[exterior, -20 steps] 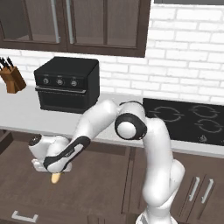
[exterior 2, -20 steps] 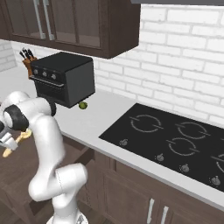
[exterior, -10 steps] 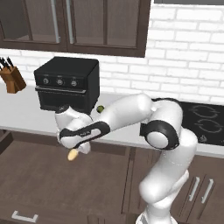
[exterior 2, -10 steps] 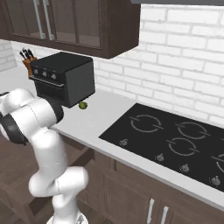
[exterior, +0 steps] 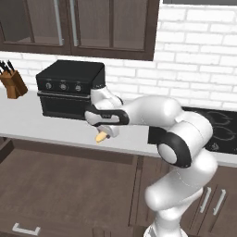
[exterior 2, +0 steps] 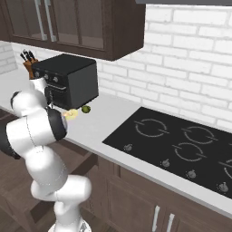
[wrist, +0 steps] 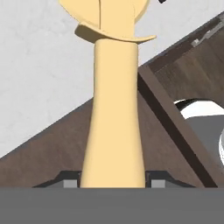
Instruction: Pick the pizza cutter from the drawer and place it on the counter.
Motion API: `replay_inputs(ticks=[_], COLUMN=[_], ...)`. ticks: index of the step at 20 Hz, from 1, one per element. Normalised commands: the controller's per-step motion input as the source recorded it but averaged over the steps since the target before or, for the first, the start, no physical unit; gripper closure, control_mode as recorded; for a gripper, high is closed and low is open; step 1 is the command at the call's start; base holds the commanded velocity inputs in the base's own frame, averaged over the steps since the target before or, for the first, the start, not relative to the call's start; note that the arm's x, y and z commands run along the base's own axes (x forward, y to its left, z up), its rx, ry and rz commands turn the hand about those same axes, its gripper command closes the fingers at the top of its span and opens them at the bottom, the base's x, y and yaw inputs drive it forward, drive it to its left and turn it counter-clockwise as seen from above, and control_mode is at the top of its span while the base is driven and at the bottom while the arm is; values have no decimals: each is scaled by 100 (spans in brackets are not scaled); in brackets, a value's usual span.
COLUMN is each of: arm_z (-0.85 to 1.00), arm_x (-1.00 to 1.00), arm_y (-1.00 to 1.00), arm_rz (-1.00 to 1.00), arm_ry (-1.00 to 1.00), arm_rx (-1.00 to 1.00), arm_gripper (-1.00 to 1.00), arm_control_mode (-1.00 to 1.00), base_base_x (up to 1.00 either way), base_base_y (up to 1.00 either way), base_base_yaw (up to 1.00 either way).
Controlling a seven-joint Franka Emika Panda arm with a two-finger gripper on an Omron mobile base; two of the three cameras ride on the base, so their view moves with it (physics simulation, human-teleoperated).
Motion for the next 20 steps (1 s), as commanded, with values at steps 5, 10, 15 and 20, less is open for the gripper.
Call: replay_inputs(ticks=[5, 10, 15, 20], arm_z=[-16, -34, -75, -36], arm_x=[86, 41, 48, 66], arm_y=[-100, -23, -11, -14], arm_rz=[0, 0, 0, 1], arm_ry=[-5, 2, -3, -10], arm_rx=[-4, -1, -3, -1], arm_gripper=[100, 100, 100, -100], arm_control_mode=[-100, -100, -100, -100], base_base_x=[0, 0, 0, 0], base_base_y=[0, 0, 0, 0], base_base_yaw=[0, 0, 0, 0])
